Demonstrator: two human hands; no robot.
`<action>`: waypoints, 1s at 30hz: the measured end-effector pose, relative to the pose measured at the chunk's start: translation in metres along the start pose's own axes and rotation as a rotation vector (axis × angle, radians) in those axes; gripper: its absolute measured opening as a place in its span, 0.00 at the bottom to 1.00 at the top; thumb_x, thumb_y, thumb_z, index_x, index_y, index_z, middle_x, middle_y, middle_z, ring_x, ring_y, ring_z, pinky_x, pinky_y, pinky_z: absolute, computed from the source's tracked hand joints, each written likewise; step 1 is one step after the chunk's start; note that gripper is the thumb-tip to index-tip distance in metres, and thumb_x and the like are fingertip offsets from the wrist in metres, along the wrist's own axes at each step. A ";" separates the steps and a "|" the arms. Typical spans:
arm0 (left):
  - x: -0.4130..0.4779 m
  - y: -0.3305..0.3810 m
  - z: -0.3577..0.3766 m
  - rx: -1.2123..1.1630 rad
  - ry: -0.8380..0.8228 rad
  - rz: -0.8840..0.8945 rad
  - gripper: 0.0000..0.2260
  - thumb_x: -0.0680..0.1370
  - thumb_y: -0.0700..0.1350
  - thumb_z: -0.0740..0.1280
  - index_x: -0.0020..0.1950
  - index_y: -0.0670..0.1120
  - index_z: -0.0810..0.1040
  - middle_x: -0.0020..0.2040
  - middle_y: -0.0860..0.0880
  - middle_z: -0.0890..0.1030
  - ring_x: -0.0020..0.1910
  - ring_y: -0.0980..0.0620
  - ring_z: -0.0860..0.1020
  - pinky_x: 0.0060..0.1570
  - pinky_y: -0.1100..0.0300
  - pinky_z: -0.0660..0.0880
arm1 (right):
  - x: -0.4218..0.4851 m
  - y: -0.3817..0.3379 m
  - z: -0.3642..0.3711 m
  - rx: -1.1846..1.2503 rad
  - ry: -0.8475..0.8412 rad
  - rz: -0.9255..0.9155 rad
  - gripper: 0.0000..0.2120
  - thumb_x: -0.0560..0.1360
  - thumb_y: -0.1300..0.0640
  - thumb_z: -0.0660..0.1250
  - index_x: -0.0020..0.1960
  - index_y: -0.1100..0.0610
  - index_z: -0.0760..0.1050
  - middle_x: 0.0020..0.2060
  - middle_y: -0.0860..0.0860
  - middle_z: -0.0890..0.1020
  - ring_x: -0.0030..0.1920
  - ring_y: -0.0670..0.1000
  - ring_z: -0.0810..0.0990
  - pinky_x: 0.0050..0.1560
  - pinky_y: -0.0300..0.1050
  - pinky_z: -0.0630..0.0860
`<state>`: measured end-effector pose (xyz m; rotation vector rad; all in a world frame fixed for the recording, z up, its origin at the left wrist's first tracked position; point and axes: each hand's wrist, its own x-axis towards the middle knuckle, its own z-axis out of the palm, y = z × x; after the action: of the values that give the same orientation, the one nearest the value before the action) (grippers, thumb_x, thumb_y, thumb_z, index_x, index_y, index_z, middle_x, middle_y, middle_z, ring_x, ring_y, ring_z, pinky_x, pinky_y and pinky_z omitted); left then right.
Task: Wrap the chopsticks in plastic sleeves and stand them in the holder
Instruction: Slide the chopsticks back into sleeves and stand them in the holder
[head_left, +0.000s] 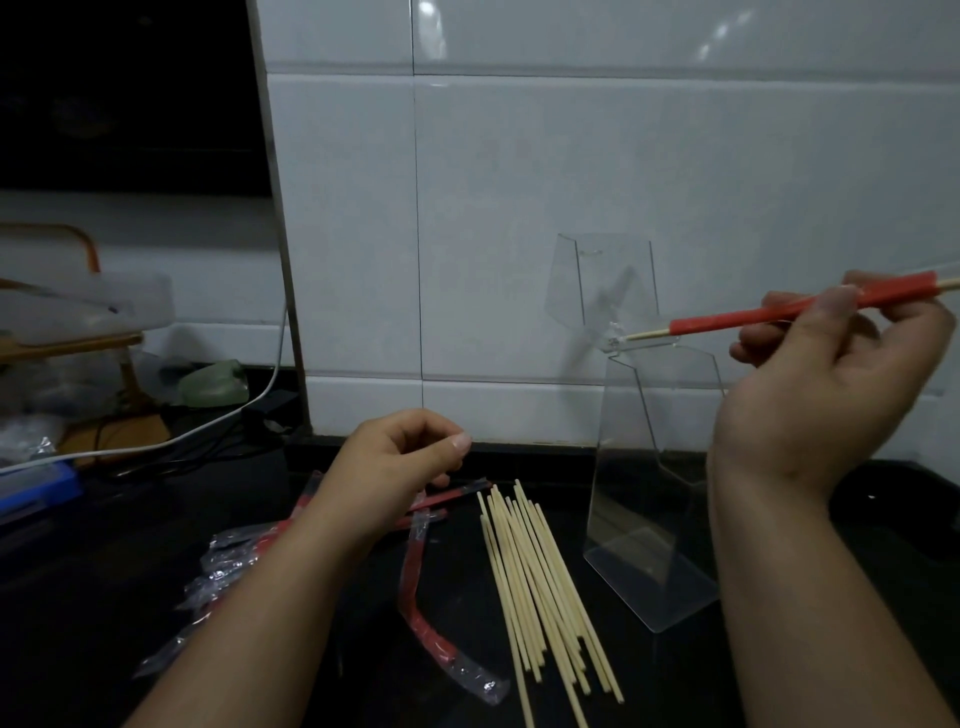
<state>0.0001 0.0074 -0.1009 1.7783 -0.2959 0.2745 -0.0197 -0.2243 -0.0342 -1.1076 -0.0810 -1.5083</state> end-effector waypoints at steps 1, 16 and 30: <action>0.000 0.000 0.000 0.005 0.001 -0.002 0.03 0.77 0.45 0.70 0.45 0.49 0.84 0.38 0.52 0.84 0.37 0.58 0.80 0.42 0.61 0.74 | -0.001 0.001 0.001 -0.032 -0.012 -0.012 0.03 0.83 0.54 0.56 0.54 0.46 0.66 0.45 0.53 0.82 0.37 0.50 0.79 0.39 0.42 0.78; -0.001 0.004 -0.001 0.004 -0.003 0.007 0.03 0.77 0.44 0.70 0.47 0.46 0.84 0.37 0.52 0.84 0.36 0.59 0.80 0.35 0.70 0.74 | -0.007 0.018 0.003 -0.510 -0.401 -0.019 0.12 0.82 0.49 0.61 0.58 0.53 0.79 0.47 0.48 0.78 0.46 0.47 0.75 0.38 0.24 0.63; -0.002 0.007 -0.002 -0.026 -0.006 0.014 0.03 0.77 0.42 0.70 0.47 0.44 0.83 0.36 0.52 0.83 0.35 0.60 0.79 0.35 0.70 0.73 | -0.015 0.001 0.003 -0.975 -0.885 0.129 0.05 0.72 0.51 0.62 0.41 0.49 0.75 0.37 0.48 0.78 0.39 0.53 0.75 0.38 0.46 0.71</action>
<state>-0.0040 0.0077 -0.0950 1.7519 -0.3153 0.2745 -0.0194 -0.2122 -0.0431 -2.4512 0.1380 -0.7961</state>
